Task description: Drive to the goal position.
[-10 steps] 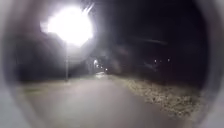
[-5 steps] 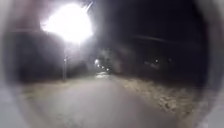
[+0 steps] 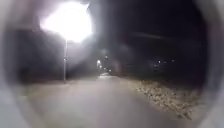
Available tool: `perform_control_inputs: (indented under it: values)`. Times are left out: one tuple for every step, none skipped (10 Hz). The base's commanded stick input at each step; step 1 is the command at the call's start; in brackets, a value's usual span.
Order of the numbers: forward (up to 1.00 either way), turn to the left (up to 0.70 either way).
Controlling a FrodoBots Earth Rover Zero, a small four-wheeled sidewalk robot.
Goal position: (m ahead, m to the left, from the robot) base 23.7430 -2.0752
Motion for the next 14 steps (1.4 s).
perform_control_inputs:
  values:
    - [1.0,0.0]
    - [1.0,0.36]
    - [1.0,0.12]
    - [1.0,0.0]
    - [1.0,0.0]
    - [1.0,0.0]
    - [1.0,0.0]
    - [1.0,0.0]
    - [1.0,0.0]
    - [1.0,0.0]
    - [1.0,0.0]
    - [1.0,0.4]
    - [1.0,0.28]
    - [1.0,0.0]
